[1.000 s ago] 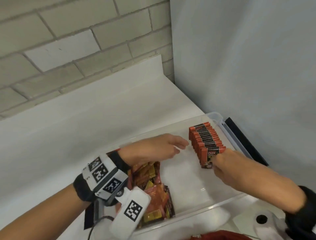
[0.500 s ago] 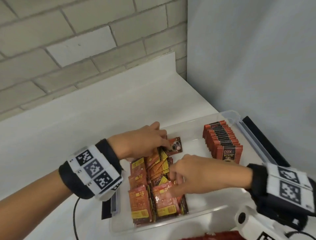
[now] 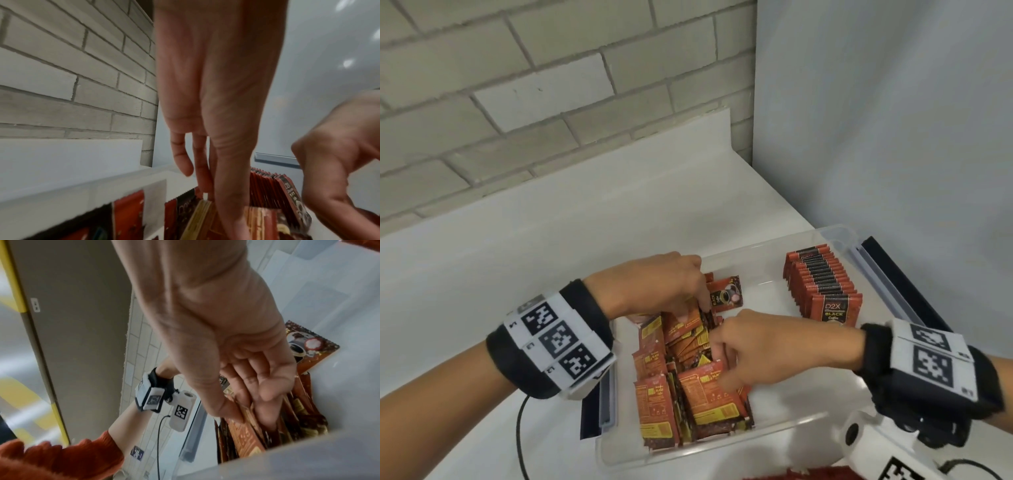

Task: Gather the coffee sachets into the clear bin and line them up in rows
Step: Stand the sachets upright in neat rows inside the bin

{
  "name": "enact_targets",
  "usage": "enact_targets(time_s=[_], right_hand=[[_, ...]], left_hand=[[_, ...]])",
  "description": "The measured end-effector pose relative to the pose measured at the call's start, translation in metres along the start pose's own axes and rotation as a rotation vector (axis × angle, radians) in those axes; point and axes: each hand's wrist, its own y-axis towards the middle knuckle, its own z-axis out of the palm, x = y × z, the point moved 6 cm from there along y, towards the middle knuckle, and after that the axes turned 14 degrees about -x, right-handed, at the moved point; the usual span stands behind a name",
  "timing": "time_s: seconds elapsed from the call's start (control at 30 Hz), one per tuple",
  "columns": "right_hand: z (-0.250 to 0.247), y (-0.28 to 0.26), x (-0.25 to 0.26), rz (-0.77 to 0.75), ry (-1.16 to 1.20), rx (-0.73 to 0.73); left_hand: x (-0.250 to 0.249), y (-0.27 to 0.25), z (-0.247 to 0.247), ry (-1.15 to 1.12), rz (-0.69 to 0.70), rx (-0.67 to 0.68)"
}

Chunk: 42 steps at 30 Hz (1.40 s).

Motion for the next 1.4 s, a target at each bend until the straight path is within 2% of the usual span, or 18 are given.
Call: enact_targets(time_s=[0.13,0.27,0.37,0.47,0.6,0.73,0.83,0.93,1.07,1.13,1.2,1.3,1.33,1.4], right_hand=[[-0.015,-0.004,-0.009,0.053,0.133,-0.02],[-0.037,-0.005,-0.024,0.067,0.224,-0.138],[-0.045,-0.005,-0.033,0.069,0.347,-0.185],[-0.051,-0.004,-0.033,0.038,0.503,-0.246],[-0.059,-0.001,-0.032,0.006,0.7,-0.386],[-0.081,-0.003,-0.043,0.021,0.817,-0.585],[-0.1,-0.007,-0.052,0.012,0.816,-0.658],[-0.115,-0.007,-0.059,0.016,0.838,-0.708],[-0.139,-0.003,-0.069,0.039,0.88,-0.809],[-0.147,0.001,-0.073,0.039,0.895,-0.854],[-0.15,0.003,-0.073,0.023,0.907,-0.89],[-0.147,0.01,-0.071,-0.043,0.862,-0.938],[-0.145,0.013,-0.071,-0.06,0.841,-0.955],[-0.141,0.017,-0.07,-0.069,0.815,-0.986]], left_hand=[[0.002,-0.005,0.001,-0.018,0.027,0.028],[0.01,-0.009,0.003,-0.065,-0.073,0.085],[0.005,-0.005,-0.012,-0.107,-0.044,0.039],[0.006,0.007,-0.032,-0.183,-0.087,-0.005],[0.005,0.027,-0.056,-0.288,-0.058,-0.082],[0.012,0.039,-0.072,-0.448,-0.133,-0.198],[0.015,0.044,-0.078,-0.506,-0.157,-0.322],[0.016,0.046,-0.083,-0.717,-0.22,-0.454],[0.026,0.041,-0.084,-0.867,-0.44,-0.711],[0.033,0.039,-0.076,-1.101,-0.583,-0.807],[0.03,0.046,-0.061,-1.416,-0.627,-0.713],[0.007,0.058,-0.045,-1.836,-0.524,-0.443],[0.0,0.06,-0.042,-1.934,-0.5,-0.39],[-0.006,0.064,-0.037,-2.016,-0.463,-0.377]])
